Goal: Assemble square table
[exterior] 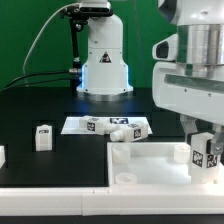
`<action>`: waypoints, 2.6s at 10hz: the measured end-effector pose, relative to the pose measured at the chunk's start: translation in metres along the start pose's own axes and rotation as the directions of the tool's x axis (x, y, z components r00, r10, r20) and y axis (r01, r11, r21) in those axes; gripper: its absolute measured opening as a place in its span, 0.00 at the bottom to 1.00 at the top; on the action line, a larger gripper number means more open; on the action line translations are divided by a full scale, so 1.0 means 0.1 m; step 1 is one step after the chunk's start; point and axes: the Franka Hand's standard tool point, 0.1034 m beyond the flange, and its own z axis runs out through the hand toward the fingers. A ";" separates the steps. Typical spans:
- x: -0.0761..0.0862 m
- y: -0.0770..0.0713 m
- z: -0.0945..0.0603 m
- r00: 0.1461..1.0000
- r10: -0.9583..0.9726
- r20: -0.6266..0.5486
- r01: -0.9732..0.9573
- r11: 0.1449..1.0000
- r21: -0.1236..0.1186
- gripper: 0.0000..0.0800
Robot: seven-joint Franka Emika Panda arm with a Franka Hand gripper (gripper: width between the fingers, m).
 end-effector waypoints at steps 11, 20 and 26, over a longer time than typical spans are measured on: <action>-0.08 -0.01 -0.01 0.929 -0.371 0.022 0.371 0.929 0.001 0.80; -0.14 0.00 0.03 0.704 -0.710 0.011 0.710 0.704 -0.018 0.47; -0.13 0.00 0.04 0.999 -0.039 0.020 0.040 0.999 -0.021 0.36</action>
Offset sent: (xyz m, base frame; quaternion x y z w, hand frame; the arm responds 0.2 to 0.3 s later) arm -0.0006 -0.0035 -0.0082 0.0087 0.0131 0.1029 0.9946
